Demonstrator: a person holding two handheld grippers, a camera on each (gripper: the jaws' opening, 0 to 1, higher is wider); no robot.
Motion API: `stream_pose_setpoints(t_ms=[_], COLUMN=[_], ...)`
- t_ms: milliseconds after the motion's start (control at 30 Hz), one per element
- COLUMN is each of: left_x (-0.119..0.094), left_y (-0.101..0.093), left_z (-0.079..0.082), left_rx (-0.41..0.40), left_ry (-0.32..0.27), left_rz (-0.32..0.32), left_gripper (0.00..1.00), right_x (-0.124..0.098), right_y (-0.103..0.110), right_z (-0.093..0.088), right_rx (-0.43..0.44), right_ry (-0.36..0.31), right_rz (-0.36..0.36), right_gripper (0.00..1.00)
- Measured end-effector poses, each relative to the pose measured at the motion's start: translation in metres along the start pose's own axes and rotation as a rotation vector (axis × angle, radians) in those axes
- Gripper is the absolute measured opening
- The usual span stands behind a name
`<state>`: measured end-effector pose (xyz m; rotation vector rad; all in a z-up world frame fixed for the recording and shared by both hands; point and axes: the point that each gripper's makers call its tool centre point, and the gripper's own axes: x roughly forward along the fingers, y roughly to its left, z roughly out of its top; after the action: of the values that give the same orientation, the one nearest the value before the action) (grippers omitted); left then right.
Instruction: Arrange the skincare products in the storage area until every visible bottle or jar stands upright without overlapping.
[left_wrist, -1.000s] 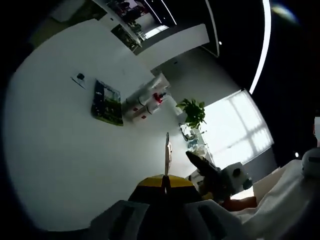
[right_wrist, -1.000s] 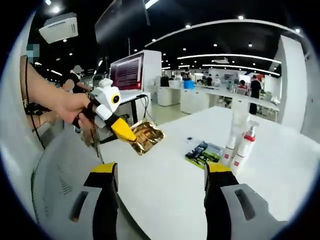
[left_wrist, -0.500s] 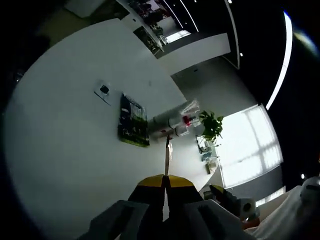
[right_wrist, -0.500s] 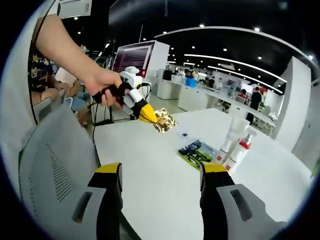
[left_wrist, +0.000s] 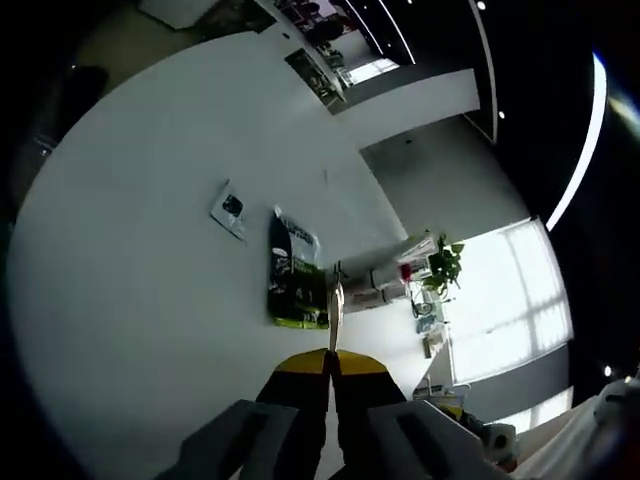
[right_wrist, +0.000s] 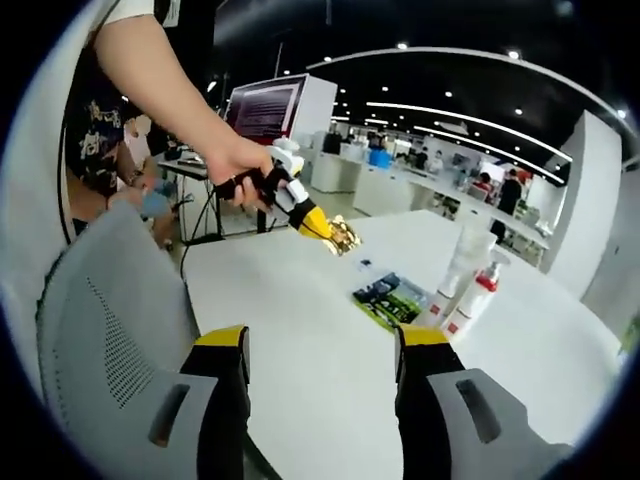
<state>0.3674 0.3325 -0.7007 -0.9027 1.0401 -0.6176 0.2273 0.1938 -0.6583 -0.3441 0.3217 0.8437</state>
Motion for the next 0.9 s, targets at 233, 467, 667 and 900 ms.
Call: stream_pose_setpoints(t_ms=[233,467,667,900], left_x=[0.013,0.026,0.034,0.043], left_y=[0.011,0.033,0.054,0.060], left_z=[0.016,0.020,0.021,0.017], left_rx=[-0.009,-0.021,-0.033,-0.038], left_ry=[0.010,0.037,0.050,0.074], left_rz=[0.007,0.055,0.128,0.172], left_gripper=[0.01,0.01,0.01,0.01], right_x=[0.000,0.000,0.001,0.003], right_y=[-0.004,-0.004,-0.003,-0.002], right_z=[-0.002,-0.004,-0.008,-0.011], right_rx=[0.012,0.011,0.016,0.026], right_ry=[0.008,0.018,0.031,0.043], right_rz=[-0.018,-0.018,-0.010,-0.005], right_gripper=[0.55,0.54,0.54,0.54])
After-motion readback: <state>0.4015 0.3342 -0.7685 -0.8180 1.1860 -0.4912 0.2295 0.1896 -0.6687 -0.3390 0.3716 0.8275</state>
